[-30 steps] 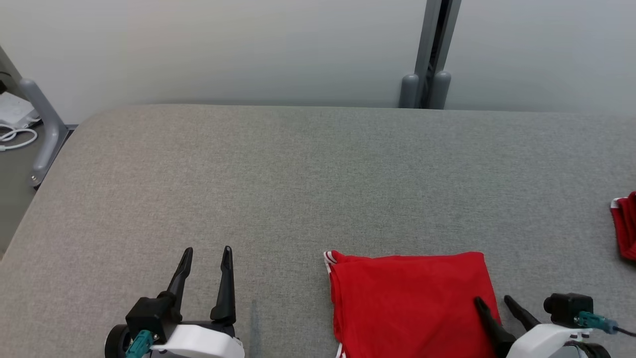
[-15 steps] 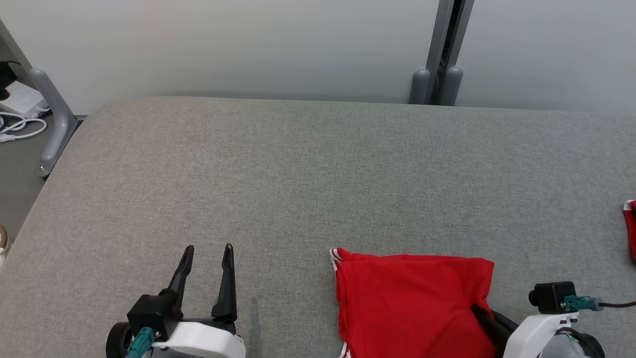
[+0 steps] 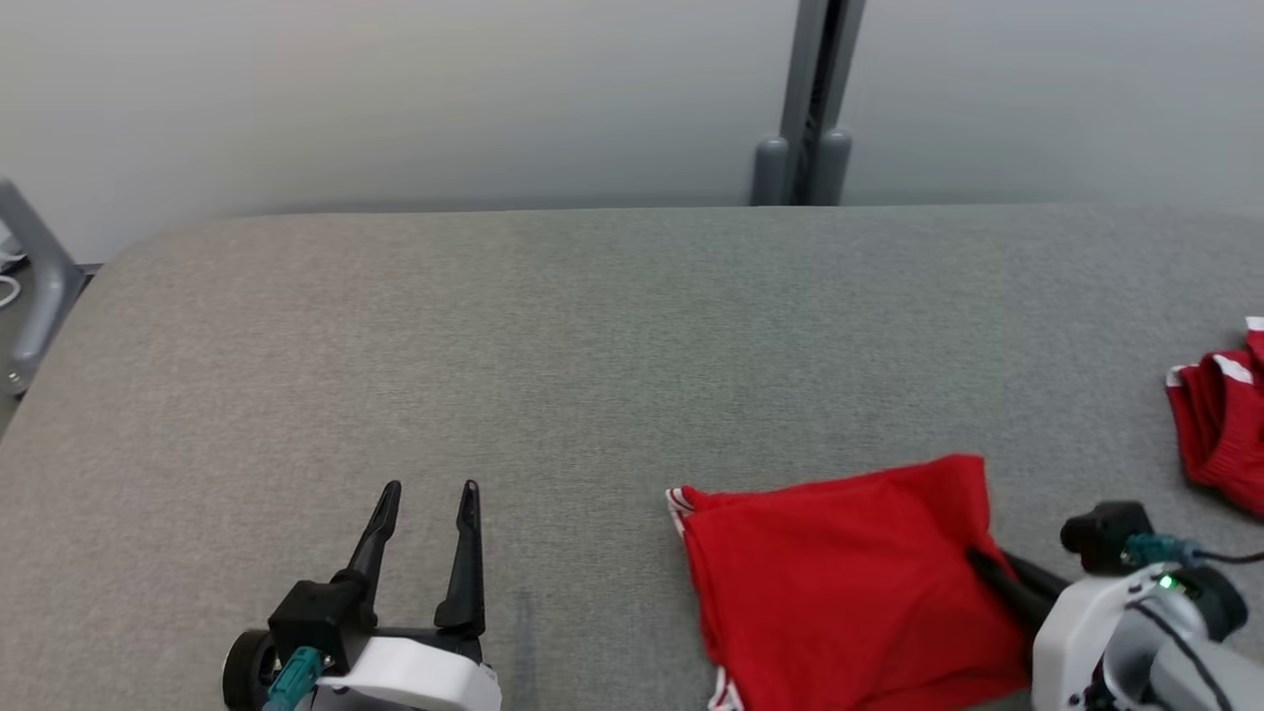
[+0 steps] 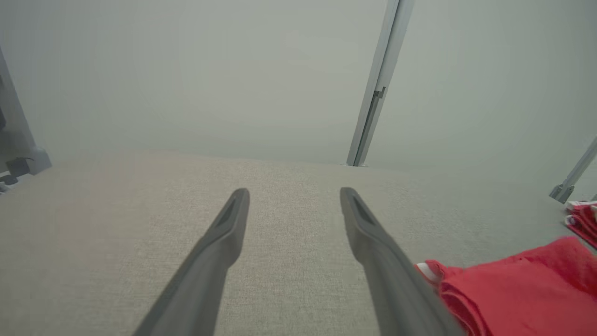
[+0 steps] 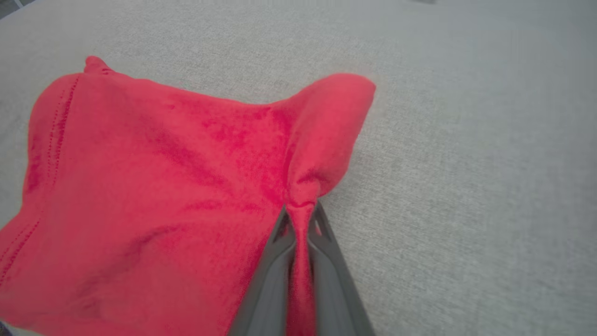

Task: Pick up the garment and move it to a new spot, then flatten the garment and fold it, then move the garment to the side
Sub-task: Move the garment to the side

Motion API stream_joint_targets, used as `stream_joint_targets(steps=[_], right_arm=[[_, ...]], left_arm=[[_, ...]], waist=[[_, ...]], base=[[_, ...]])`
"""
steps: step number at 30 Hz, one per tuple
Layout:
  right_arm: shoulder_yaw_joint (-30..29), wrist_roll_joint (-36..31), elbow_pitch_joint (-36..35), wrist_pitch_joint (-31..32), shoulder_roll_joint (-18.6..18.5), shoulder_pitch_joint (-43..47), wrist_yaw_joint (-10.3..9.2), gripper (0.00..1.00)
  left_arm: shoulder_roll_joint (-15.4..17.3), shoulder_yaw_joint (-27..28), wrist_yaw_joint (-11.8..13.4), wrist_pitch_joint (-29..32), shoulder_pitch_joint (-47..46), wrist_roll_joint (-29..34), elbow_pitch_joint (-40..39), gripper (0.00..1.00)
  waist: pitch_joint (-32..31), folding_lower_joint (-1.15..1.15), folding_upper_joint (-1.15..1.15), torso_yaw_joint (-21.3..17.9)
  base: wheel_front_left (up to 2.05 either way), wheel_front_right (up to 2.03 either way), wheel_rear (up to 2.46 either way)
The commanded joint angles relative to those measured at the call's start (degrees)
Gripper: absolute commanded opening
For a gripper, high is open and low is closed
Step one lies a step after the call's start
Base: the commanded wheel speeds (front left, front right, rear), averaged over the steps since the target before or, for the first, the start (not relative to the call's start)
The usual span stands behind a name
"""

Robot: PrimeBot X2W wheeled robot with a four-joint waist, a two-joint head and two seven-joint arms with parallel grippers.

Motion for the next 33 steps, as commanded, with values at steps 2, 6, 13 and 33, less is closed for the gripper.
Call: stream_joint_targets(steps=[2, 6, 13, 33], right_arm=[[1.64, -1.15, -0.06, -0.67, -2.59, -3.15, -0.02, 0.00], [4.72, -3.09, -0.82, -0.92, -6.54, -8.18, -0.02, 0.00], [7.93, -5.16, -1.74, -2.13, -13.37, -17.30, -0.03, 0.00], [4.37, -5.82, 8.06, -6.21, -25.75, -39.51, -0.03, 0.00]], left_arm=[[0.24, -0.72, -0.15, -0.21, -1.46, 0.62, -0.61, 1.00], [0.23, -1.96, 0.09, -0.21, -3.15, 0.70, -0.66, 1.00], [0.27, -5.44, -0.10, -0.22, -8.31, 1.32, -0.46, 1.00], [0.33, -10.93, -2.24, -0.05, -24.59, 6.16, 3.45, 1.00]], waist=[[1.11, 0.00, 0.00, -2.51], [3.55, 0.00, 0.00, -5.50], [10.18, 0.00, 0.00, -10.83], [31.41, 0.00, 0.00, -17.96]], base=[[0.00, 0.00, 0.00], [0.00, 0.00, 0.00], [0.00, 0.00, 0.00], [0.00, 0.00, 0.00]])
